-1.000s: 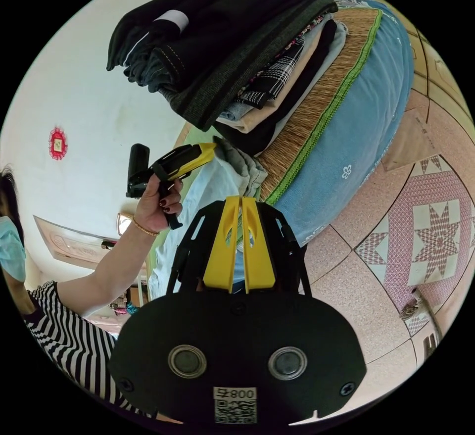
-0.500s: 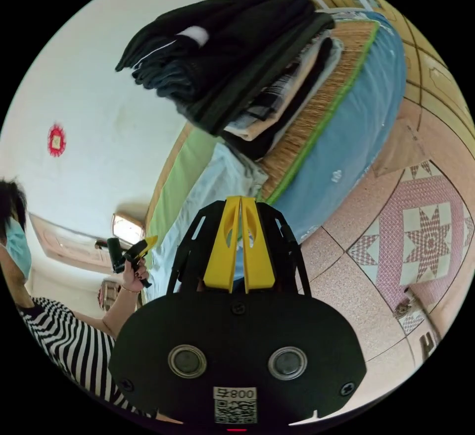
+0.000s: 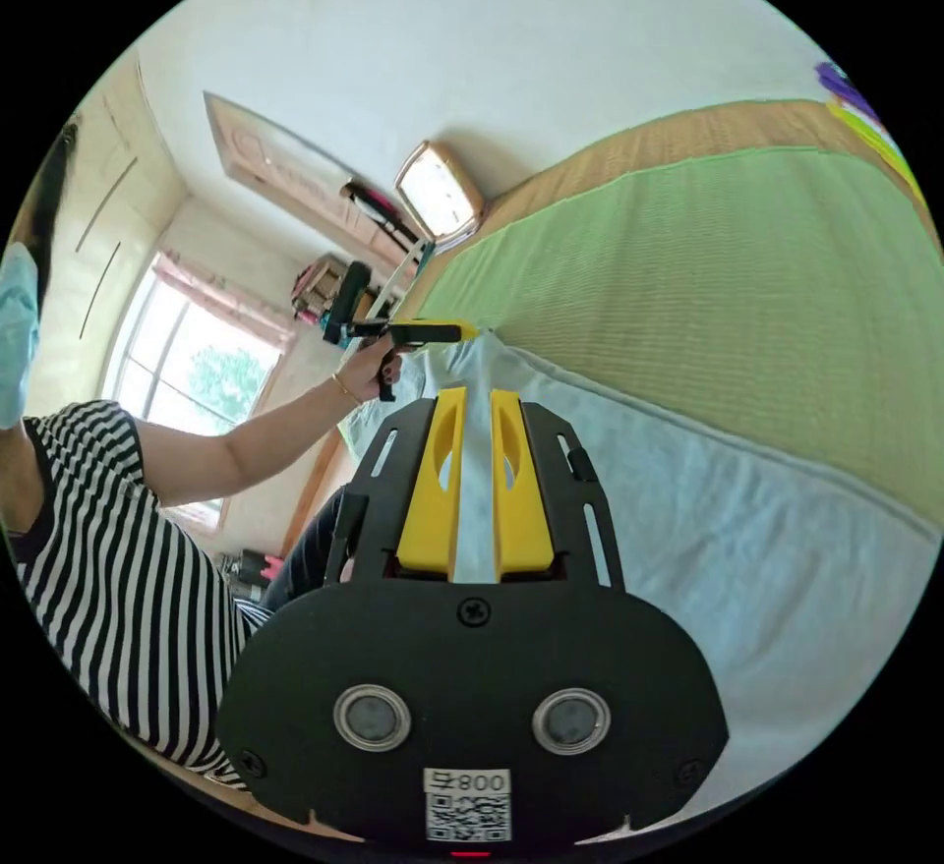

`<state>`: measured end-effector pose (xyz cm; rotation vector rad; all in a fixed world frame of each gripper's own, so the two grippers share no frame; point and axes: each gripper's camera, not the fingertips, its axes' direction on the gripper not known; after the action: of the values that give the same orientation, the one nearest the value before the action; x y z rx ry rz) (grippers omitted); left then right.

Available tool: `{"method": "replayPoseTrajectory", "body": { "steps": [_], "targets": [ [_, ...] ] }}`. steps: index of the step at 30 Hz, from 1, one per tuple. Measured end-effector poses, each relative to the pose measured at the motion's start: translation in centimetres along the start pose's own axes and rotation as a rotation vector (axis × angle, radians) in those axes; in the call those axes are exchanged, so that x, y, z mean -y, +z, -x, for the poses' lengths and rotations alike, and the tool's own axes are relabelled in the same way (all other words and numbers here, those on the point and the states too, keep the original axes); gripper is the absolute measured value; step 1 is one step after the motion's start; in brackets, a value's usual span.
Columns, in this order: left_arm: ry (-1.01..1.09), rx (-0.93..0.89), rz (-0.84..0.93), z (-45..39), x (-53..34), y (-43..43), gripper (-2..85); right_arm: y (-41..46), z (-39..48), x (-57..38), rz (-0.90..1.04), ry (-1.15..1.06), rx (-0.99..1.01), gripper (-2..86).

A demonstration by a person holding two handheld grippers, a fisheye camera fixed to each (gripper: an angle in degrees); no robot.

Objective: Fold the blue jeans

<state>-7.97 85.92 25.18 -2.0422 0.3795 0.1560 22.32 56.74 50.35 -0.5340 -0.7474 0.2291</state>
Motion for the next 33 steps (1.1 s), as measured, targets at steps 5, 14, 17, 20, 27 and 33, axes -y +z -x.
{"method": "replayPoseTrajectory", "body": {
  "steps": [5,14,17,20,27,33],
  "targets": [
    [0.048,-0.048,-0.122,1.0,-3.9,-4.4,4.8,5.8,1.7,4.4,0.082,-0.052,-0.010,3.7],
    [0.073,-0.114,-0.306,1.8,-15.2,-11.8,3.2,13.0,7.1,13.5,0.108,-0.264,0.005,6.7],
    [0.062,-0.129,-0.316,2.5,-17.0,-12.9,3.1,16.5,9.6,16.3,0.184,-0.379,-0.008,7.8],
    [0.072,-0.120,-0.329,3.0,-18.1,-14.2,3.1,20.7,11.5,18.3,0.300,-0.471,-0.028,8.2],
    [0.108,-0.093,-0.326,4.0,-20.2,-16.5,3.0,26.8,13.7,21.7,0.446,-0.591,-0.064,8.0],
    [0.129,-0.094,-0.331,4.9,-21.5,-18.1,3.0,29.2,14.4,24.6,0.471,-0.601,-0.032,7.6]
  ]
}}
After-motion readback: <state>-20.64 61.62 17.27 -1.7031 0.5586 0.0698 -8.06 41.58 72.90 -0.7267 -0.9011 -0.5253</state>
